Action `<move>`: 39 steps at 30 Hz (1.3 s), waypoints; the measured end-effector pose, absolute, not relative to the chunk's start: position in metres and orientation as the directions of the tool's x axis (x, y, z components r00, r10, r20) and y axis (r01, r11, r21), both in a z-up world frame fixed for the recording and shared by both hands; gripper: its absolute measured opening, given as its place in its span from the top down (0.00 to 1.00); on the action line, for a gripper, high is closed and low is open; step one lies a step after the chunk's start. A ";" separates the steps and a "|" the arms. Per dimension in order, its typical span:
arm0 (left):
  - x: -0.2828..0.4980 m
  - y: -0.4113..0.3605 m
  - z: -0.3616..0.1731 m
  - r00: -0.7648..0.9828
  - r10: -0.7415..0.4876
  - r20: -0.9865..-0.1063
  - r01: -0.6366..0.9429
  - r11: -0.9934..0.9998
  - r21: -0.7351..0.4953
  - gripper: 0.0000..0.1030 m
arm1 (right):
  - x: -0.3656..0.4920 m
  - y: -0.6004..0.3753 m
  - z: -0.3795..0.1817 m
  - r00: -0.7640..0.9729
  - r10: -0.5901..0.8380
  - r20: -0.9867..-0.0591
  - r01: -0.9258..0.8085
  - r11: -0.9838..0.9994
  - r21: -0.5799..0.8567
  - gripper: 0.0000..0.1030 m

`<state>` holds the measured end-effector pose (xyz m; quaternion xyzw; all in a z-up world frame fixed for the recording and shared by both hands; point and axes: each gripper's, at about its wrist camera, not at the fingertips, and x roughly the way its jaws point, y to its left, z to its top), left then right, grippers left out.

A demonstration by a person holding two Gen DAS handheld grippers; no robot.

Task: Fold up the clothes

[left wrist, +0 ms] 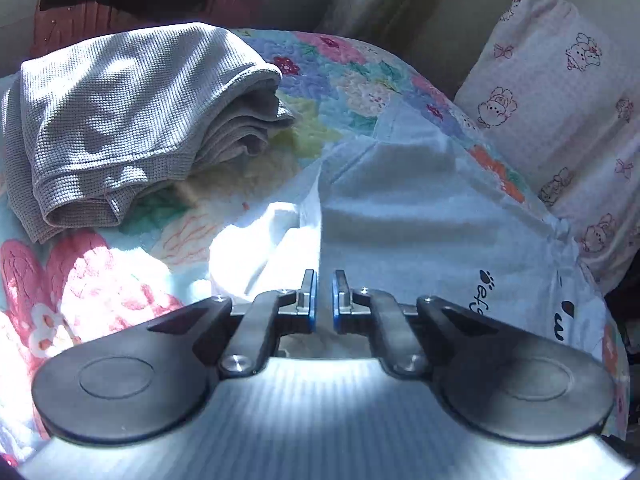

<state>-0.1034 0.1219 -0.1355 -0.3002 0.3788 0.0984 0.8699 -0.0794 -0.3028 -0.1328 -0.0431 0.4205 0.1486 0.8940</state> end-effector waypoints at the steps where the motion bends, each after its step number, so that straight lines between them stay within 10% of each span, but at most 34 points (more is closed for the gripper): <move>1: -0.100 0.115 -0.141 0.677 -0.093 -0.730 -0.385 0.801 -0.459 0.95 | -0.082 -0.317 -0.132 0.611 0.199 -0.766 -0.263 0.964 0.040 0.43; 6: -0.094 0.088 -0.144 0.652 -0.160 -0.741 -0.322 0.826 -0.462 0.93 | -0.101 -0.387 -0.138 0.620 0.067 -0.781 -0.056 0.998 0.041 0.43; 13: -0.092 0.107 -0.164 0.597 -0.258 -0.760 -0.344 0.773 -0.533 0.62 | -0.115 -0.445 -0.154 0.635 -0.010 -0.773 0.172 0.977 0.128 0.43; 22: -0.090 0.122 -0.180 0.591 -0.264 -0.762 -0.428 0.699 -0.573 0.62 | -0.064 -0.476 -0.186 0.687 0.058 -0.724 0.228 0.929 0.291 0.39; 24: -0.088 0.114 -0.177 0.587 -0.248 -0.771 -0.412 0.728 -0.548 0.62 | -0.049 -0.468 -0.184 0.687 0.099 -0.720 0.146 0.952 0.270 0.66; 25: -0.087 0.110 -0.174 0.585 -0.241 -0.774 -0.402 0.743 -0.535 0.62 | -0.042 -0.463 -0.183 0.680 0.104 -0.726 0.117 0.962 0.247 0.94; 39: -0.079 0.076 -0.163 0.569 -0.200 -0.798 -0.293 0.857 -0.424 0.57 | -0.112 -0.347 -0.139 0.837 -0.226 -0.497 -0.014 0.901 -0.434 0.96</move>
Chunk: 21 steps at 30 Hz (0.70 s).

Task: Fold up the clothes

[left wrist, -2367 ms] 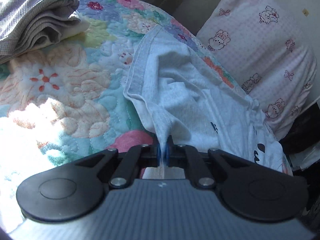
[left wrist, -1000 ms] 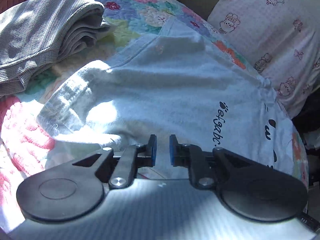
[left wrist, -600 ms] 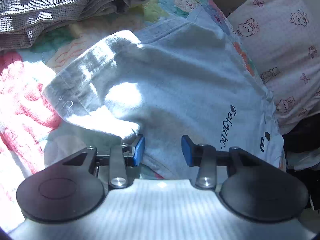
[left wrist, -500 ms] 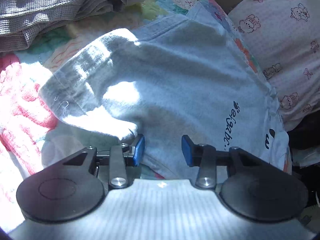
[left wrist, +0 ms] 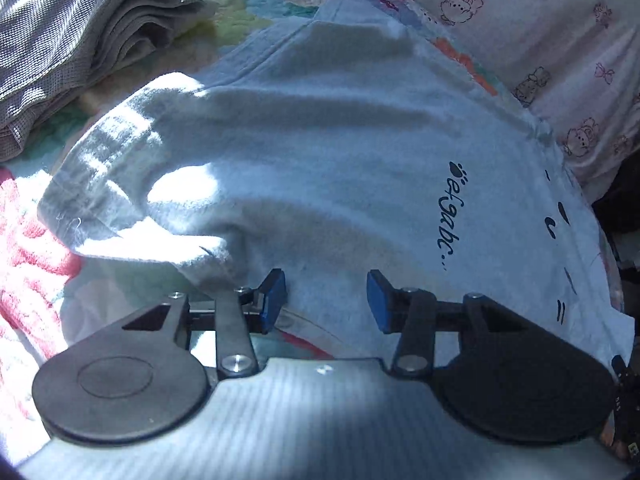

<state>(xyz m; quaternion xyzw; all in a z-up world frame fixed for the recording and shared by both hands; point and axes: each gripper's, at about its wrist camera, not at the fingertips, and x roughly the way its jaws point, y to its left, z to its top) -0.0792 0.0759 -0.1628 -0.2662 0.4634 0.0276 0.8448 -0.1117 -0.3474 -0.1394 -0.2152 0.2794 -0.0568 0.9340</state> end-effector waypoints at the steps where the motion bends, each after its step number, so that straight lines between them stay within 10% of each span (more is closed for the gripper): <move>1: -0.079 0.074 -0.162 0.570 -0.199 -0.797 -0.287 0.861 -0.420 0.57 | -0.109 -0.341 -0.140 0.834 -0.197 -0.515 -0.052 0.902 -0.429 0.96; 12: -0.079 0.067 -0.162 0.562 -0.199 -0.803 -0.268 0.874 -0.404 0.56 | -0.110 -0.292 -0.152 0.681 0.185 -0.709 -0.418 0.893 -0.168 0.84; 21: -0.079 0.067 -0.163 0.560 -0.207 -0.802 -0.270 0.869 -0.414 0.54 | -0.083 -0.314 -0.129 0.738 0.103 -0.667 -0.264 0.954 -0.144 0.61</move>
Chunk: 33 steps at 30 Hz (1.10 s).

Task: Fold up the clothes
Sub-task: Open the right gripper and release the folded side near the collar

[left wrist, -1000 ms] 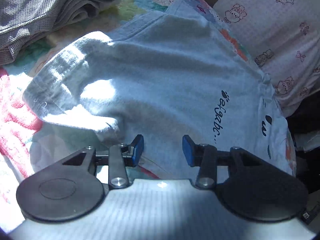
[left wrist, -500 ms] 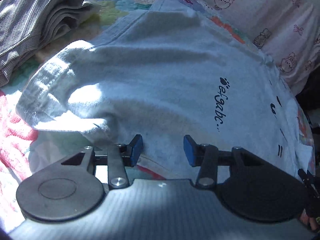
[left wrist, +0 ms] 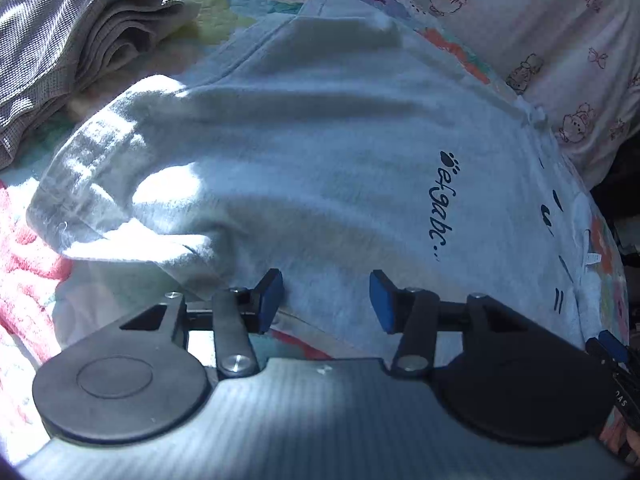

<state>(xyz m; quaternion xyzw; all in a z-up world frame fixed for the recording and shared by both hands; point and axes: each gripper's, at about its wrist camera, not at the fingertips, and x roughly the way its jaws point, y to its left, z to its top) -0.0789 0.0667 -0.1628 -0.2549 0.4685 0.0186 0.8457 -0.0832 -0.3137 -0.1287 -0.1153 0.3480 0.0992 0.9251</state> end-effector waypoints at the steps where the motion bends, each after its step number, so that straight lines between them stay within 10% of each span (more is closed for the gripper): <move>1: -0.079 0.067 -0.163 0.561 -0.209 -0.801 -0.271 0.868 -0.416 0.54 | -0.076 -0.313 -0.128 0.739 0.078 -0.669 -0.240 0.958 -0.154 0.56; 10: -0.079 0.070 -0.165 0.558 -0.221 -0.800 -0.275 0.860 -0.430 0.54 | -0.036 -0.318 -0.147 0.718 -0.056 -0.694 -0.098 0.979 -0.181 0.35; 12: -0.079 0.069 -0.165 0.558 -0.217 -0.801 -0.273 0.863 -0.424 0.54 | -0.034 -0.321 -0.150 0.745 -0.060 -0.665 -0.099 0.975 -0.199 0.43; 14: -0.079 0.068 -0.166 0.558 -0.211 -0.803 -0.268 0.870 -0.414 0.54 | -0.033 -0.325 -0.145 0.781 -0.085 -0.619 -0.096 0.963 -0.252 0.94; 22: -0.080 0.080 -0.168 0.562 -0.211 -0.800 -0.294 0.853 -0.432 0.54 | -0.046 -0.392 -0.119 0.819 -0.328 -0.470 0.170 0.922 -0.347 0.95; 33: -0.075 0.086 -0.171 0.555 -0.201 -0.807 -0.305 0.854 -0.422 0.54 | -0.025 -0.436 -0.184 0.673 -0.336 -0.659 0.159 0.936 -0.315 0.87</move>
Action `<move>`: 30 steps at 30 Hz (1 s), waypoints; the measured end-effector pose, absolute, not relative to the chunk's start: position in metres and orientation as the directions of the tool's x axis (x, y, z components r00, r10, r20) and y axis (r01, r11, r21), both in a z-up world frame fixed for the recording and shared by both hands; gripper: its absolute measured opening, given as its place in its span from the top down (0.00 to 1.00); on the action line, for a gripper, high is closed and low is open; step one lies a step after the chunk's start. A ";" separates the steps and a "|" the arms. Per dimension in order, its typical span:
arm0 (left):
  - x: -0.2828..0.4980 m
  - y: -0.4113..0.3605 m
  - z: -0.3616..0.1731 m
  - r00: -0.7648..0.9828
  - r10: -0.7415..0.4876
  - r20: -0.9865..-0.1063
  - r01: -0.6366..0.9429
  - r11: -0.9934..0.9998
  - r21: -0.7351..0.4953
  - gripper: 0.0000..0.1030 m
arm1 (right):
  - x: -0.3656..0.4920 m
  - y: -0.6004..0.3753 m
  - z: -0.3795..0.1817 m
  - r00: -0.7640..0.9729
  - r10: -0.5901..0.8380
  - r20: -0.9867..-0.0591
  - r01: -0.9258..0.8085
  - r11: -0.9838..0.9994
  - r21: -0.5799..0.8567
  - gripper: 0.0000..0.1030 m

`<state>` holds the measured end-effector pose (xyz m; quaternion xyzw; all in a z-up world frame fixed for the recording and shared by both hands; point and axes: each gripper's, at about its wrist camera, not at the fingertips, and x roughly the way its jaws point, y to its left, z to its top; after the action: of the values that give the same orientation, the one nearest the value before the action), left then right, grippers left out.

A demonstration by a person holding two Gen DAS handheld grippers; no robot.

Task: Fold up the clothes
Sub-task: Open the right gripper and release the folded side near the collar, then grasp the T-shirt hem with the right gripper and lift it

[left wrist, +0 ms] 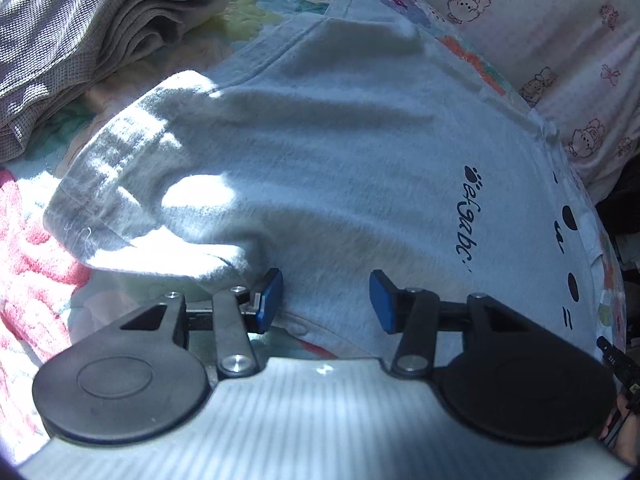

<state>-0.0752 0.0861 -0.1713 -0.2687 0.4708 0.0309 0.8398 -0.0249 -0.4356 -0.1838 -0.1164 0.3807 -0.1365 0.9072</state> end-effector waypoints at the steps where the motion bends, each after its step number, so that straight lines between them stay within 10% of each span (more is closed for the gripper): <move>1: -0.075 0.085 -0.171 0.553 -0.198 -0.809 -0.301 0.858 -0.415 0.54 | -0.025 -0.436 -0.189 0.652 -0.355 -0.669 0.161 0.928 -0.336 0.82; 7: -0.079 0.083 -0.168 0.549 -0.184 -0.816 -0.285 0.876 -0.389 0.54 | -0.072 -0.437 -0.172 0.630 -0.382 -0.676 0.189 0.920 -0.344 0.45; 19: -0.095 0.094 -0.173 0.551 -0.288 -0.783 -0.337 0.781 -0.525 0.41 | -0.201 -0.453 -0.186 0.551 0.264 -0.792 0.143 0.905 0.401 0.39; 28: -0.110 0.078 -0.206 0.515 -0.552 -0.656 -0.378 0.540 -0.752 0.37 | -0.228 -0.411 -0.196 0.489 0.453 -0.746 0.042 0.841 0.539 0.32; 30: -0.108 0.077 -0.205 0.527 -0.539 -0.657 -0.369 0.551 -0.748 0.40 | -0.226 -0.398 -0.193 0.496 0.421 -0.759 0.024 0.867 0.497 0.45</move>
<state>-0.1081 0.0773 -0.2051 -0.4704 0.4828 -0.0577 0.7364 -0.2262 -0.3980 -0.1933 0.2284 0.4877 0.1190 0.8342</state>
